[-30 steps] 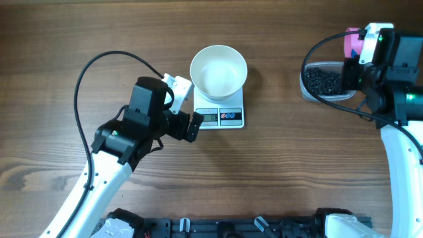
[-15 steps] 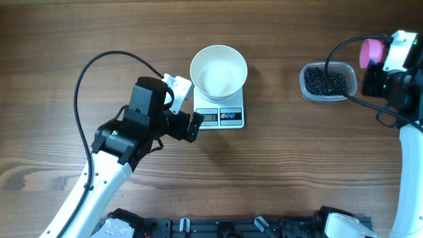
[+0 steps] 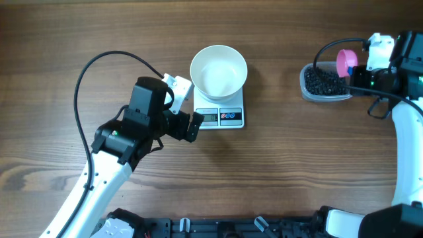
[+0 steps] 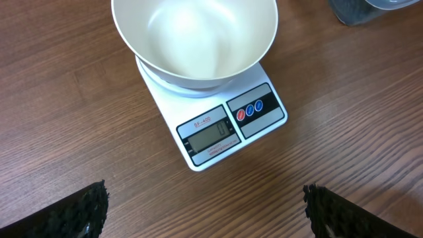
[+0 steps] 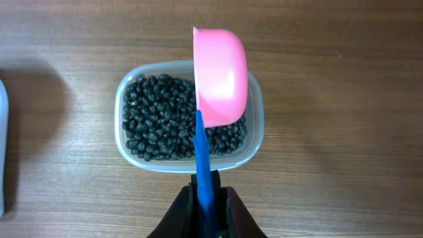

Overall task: Scoop item into bowl and weigh 150g on scale
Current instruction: 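Lower the pink scoop with the right gripper into the black beans, then drag the scoop through the beans with the right gripper to fill it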

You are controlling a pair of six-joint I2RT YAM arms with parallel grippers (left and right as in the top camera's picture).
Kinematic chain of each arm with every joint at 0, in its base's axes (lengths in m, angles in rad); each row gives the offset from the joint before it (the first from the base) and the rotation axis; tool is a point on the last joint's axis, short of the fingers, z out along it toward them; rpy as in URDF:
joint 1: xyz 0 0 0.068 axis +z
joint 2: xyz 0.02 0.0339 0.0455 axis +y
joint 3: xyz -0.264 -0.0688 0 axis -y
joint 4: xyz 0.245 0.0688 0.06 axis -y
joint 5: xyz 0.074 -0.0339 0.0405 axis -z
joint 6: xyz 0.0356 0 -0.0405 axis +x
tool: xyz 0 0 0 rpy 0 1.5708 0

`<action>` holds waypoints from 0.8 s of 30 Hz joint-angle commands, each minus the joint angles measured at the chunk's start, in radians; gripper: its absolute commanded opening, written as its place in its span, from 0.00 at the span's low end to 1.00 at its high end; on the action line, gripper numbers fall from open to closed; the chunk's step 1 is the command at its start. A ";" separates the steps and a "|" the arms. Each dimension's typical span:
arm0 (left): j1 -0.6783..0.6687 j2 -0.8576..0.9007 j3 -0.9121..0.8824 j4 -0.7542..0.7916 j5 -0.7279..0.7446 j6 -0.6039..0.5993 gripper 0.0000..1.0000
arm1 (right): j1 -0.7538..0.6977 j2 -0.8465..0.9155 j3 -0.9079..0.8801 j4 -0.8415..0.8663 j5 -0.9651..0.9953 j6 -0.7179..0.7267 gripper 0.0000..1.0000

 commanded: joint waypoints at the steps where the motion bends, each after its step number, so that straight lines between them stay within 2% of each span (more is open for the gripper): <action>1: -0.005 0.003 -0.006 0.003 0.016 0.002 1.00 | -0.002 0.043 -0.003 0.002 -0.024 -0.025 0.04; 19: -0.005 0.003 -0.006 0.003 0.016 0.002 1.00 | -0.002 0.167 -0.004 -0.006 -0.008 -0.076 0.04; 24: -0.005 0.003 -0.006 0.003 0.016 0.002 1.00 | -0.002 0.167 -0.004 -0.006 0.082 -0.076 0.04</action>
